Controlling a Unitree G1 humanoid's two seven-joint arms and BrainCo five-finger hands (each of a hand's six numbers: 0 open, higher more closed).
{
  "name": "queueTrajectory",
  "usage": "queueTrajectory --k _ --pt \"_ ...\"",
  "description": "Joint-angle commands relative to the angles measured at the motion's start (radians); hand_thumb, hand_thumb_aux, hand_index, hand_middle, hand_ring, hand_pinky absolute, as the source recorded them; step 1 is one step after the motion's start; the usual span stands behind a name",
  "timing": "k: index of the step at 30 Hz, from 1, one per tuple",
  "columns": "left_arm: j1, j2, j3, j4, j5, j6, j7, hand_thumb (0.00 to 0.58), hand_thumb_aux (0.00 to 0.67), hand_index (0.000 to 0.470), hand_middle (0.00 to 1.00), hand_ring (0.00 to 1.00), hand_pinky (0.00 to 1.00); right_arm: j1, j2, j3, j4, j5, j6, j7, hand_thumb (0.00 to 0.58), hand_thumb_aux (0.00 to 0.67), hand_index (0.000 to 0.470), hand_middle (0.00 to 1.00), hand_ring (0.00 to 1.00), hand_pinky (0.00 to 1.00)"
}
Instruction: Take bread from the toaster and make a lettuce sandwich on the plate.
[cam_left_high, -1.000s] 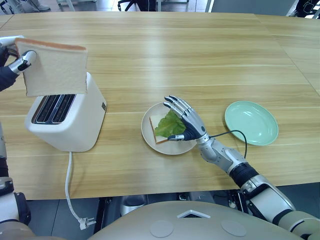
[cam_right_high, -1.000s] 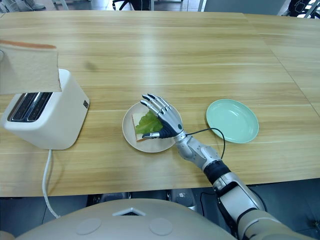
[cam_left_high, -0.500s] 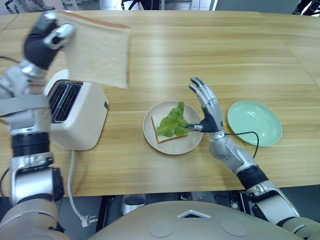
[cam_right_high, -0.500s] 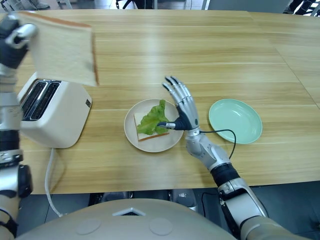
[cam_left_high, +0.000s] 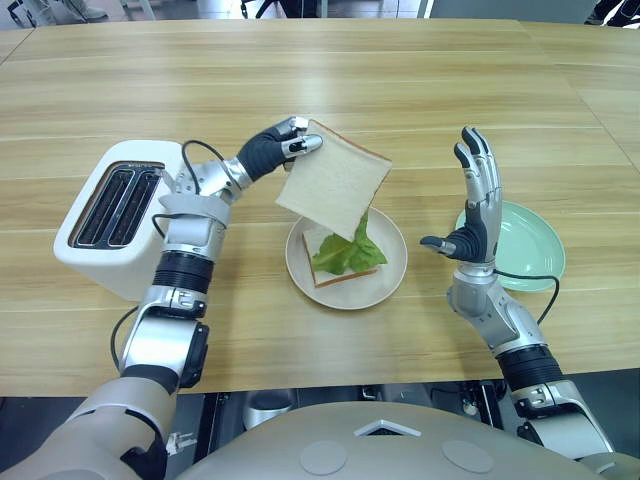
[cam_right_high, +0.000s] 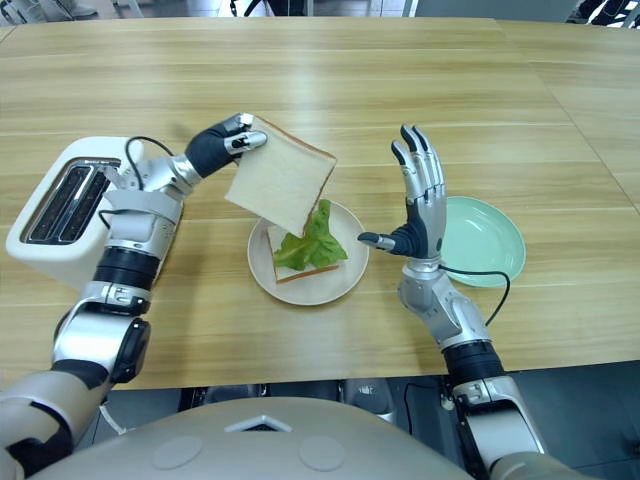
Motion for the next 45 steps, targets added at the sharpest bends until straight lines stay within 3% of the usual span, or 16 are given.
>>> queueTrajectory --k 1,9,17,26,31,39,45 --pt "0.021 -0.036 -0.009 0.107 0.041 0.02 0.007 0.58 0.67 0.46 1.0 1.0 1.0 0.025 -0.018 0.011 -0.009 -0.026 0.01 0.032 0.0 0.0 0.0 0.0 0.0 0.0" --pt "-0.011 -0.032 -0.035 0.282 0.12 -0.059 -0.097 0.58 0.67 0.46 1.0 1.0 1.0 0.032 0.007 0.131 0.039 -0.112 0.011 0.081 0.0 0.0 0.0 0.0 0.0 0.0" --pt "-0.076 -0.026 -0.013 0.334 0.127 -0.053 -0.147 0.58 0.67 0.46 1.0 1.0 1.0 0.017 0.029 0.233 0.105 -0.155 0.023 0.086 0.0 0.0 0.0 0.0 0.0 0.0" --pt "-0.132 -0.06 -0.122 0.47 0.273 -0.127 -0.212 0.58 0.67 0.46 1.0 1.0 1.0 -0.009 0.019 0.324 0.159 -0.204 0.049 0.116 0.0 0.0 0.0 0.0 0.0 0.0" --pt "-0.159 -0.092 -0.211 0.604 0.409 -0.186 -0.16 0.58 0.67 0.46 1.0 1.0 1.0 -0.017 0.019 0.356 0.155 -0.231 0.08 0.105 0.0 0.0 0.0 0.0 0.0 0.0" --pt "-0.229 -0.124 -0.229 0.736 0.513 -0.229 0.018 0.58 0.67 0.46 1.0 1.0 1.0 -0.035 0.011 0.438 0.213 -0.317 0.171 0.086 0.0 0.0 0.0 0.0 0.0 0.0" --pt "-0.254 -0.129 -0.194 0.748 0.504 -0.234 -0.021 0.58 0.67 0.46 1.0 1.0 1.0 -0.038 0.001 0.467 0.233 -0.318 0.193 0.072 0.0 0.0 0.0 0.0 0.0 0.0"
